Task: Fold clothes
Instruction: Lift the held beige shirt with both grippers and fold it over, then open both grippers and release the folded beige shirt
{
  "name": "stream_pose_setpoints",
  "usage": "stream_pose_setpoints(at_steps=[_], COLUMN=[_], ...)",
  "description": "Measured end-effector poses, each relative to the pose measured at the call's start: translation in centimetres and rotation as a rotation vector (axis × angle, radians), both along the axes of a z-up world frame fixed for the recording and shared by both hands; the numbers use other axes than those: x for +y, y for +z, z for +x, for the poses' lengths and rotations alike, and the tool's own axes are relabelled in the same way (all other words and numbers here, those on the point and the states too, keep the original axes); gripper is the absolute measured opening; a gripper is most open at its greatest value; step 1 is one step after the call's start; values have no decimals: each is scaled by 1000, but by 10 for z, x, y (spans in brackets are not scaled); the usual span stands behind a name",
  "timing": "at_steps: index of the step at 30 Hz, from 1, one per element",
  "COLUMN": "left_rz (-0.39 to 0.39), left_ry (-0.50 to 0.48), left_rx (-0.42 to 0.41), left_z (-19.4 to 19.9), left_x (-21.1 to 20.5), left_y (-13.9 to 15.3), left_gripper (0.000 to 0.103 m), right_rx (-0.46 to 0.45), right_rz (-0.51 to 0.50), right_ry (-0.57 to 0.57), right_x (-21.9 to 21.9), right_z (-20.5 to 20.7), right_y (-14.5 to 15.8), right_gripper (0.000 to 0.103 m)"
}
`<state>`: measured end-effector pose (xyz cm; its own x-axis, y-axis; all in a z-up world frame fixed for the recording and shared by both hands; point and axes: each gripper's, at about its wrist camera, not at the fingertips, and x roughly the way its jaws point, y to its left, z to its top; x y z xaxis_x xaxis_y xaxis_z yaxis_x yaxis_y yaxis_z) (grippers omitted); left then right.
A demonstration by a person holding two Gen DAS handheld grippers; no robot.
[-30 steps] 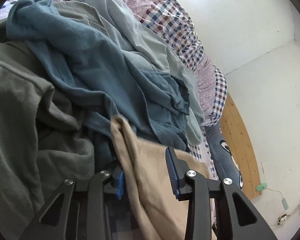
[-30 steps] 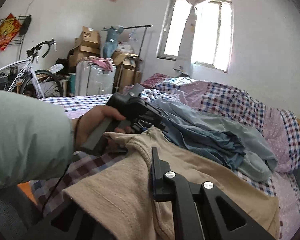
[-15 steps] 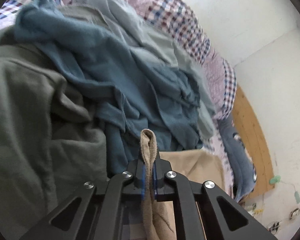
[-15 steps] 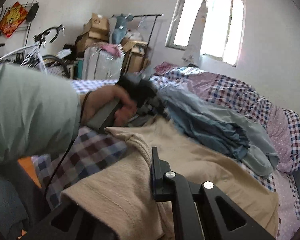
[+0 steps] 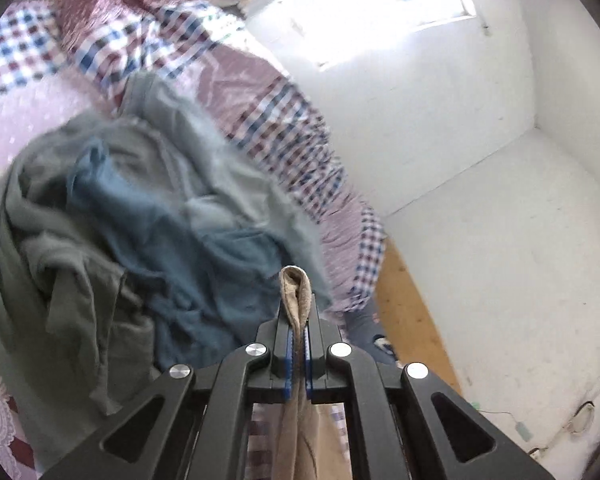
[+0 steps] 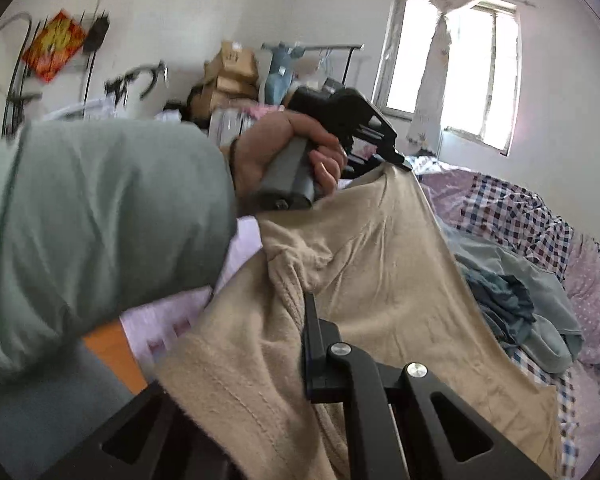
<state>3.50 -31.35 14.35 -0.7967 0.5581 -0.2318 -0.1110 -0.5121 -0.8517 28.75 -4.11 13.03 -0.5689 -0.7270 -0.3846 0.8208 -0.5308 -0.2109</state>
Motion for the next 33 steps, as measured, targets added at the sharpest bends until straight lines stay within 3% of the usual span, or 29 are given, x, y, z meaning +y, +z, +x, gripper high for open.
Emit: stream_pose_setpoints(at_steps=[4, 9, 16, 24, 33], left_rz=[-130, -224, -198, -179, -243], left_ry=[-19, -51, -133, -213, -282], left_rx=[-66, -170, -137, -87, -156], left_z=[-12, -27, -28, -47, -82], left_x=[1, 21, 80, 173, 301], left_y=[17, 9, 21, 43, 18], left_gripper=[2, 2, 2, 2, 2], right_rx=[-76, -243, -338, -400, -528], right_rz=[-51, -123, -251, -317, -365], right_ry=[-68, -165, -306, -488, -666], right_x=[-5, 13, 80, 173, 262], right_z=[-4, -20, -23, -38, -65], right_y=[-8, -25, -17, -9, -35], right_gripper=[3, 3, 3, 3, 3])
